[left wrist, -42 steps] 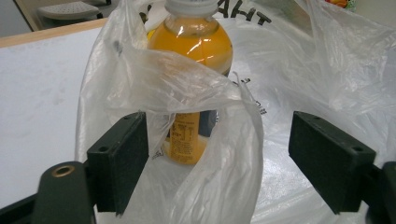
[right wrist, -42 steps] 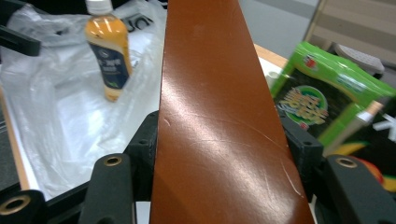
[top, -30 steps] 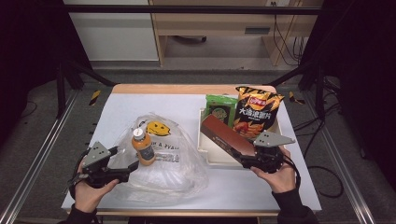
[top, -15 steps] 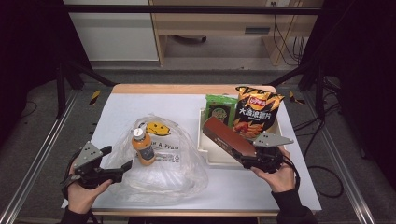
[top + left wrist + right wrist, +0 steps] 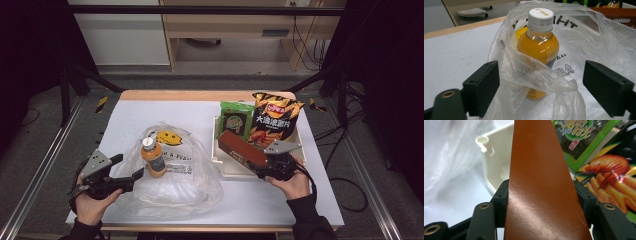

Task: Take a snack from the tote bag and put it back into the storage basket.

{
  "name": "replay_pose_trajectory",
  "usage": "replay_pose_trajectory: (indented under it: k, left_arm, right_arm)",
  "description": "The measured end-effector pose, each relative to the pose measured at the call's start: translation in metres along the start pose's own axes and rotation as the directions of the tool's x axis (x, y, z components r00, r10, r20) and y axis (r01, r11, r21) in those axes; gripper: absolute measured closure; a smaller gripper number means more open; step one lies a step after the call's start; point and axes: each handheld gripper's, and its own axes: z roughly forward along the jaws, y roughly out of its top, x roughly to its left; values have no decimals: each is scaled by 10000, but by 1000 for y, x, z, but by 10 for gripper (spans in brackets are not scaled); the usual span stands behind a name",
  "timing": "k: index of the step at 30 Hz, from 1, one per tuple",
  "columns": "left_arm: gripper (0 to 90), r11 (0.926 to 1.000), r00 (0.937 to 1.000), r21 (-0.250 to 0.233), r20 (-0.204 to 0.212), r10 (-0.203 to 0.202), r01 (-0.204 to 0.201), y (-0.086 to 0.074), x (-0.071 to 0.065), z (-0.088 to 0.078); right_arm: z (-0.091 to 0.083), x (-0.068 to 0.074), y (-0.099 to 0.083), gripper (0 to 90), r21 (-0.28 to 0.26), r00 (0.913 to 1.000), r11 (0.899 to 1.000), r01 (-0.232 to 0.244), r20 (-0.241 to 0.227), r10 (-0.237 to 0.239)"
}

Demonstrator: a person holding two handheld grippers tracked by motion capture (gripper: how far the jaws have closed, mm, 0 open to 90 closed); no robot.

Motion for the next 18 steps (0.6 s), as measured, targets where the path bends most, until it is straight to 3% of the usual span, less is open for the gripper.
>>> replay_pose_trajectory:
  k: [9, 18]
  left_arm:
    - [187, 9998, 9998, 67, 99, -169, 168, -11, 3, 1]
    - [186, 9998, 9998, 22, 76, -190, 190, -16, 2, 0]
  right_arm:
    - [22, 5, 0, 435, 984, 9995, 9946, 317, -47, -314]
    - [29, -2, -11, 434, 959, 9996, 9953, -107, -262, 133]
